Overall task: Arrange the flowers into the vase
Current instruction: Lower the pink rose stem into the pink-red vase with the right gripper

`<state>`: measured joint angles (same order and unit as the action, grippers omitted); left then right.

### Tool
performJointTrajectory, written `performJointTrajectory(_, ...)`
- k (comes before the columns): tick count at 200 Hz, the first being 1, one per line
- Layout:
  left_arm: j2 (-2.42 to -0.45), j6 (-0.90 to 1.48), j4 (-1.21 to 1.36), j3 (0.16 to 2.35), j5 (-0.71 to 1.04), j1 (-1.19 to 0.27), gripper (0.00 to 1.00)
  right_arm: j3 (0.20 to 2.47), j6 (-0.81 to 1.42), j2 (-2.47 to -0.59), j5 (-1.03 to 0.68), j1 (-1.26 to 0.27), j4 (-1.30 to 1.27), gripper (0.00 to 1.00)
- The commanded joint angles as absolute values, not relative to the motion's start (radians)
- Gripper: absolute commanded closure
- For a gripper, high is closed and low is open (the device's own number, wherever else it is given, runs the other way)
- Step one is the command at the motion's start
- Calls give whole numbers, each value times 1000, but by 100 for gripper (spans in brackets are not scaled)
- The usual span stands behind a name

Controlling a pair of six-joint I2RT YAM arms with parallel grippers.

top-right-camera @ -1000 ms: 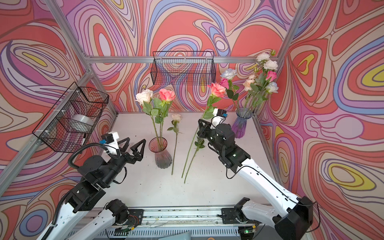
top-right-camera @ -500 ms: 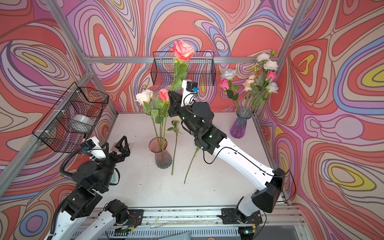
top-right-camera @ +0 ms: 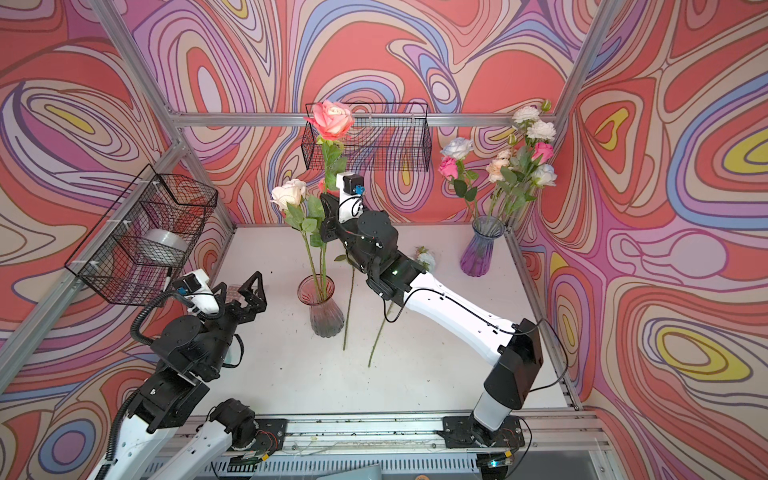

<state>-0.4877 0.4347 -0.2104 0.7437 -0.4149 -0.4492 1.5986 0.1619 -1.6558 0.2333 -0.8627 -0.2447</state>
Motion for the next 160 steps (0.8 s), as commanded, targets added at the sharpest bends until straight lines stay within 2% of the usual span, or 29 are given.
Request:
performJointTrajectory(1, -488, 450, -215, 745, -398, -437, 0, 1504, 142, -1620, 253, -891, -290, 100)
performJointTrajectory(28, -492, 457, -211, 744, -381, -429, 0, 1385, 143, -1591, 275, -926, -332, 100)
performJointTrajectory(94, -512, 471, -213, 745, -349, -416, 1, 1286, 154, -1585, 323, -986, -335, 93)
performJointTrajectory(131, -521, 472, -212, 746, -341, -416, 1, 1292, 161, -1584, 347, -988, -300, 78)
performJointTrajectory(160, -523, 471, -210, 744, -339, -414, 1, 1291, 163, -1577, 368, -997, -278, 74)
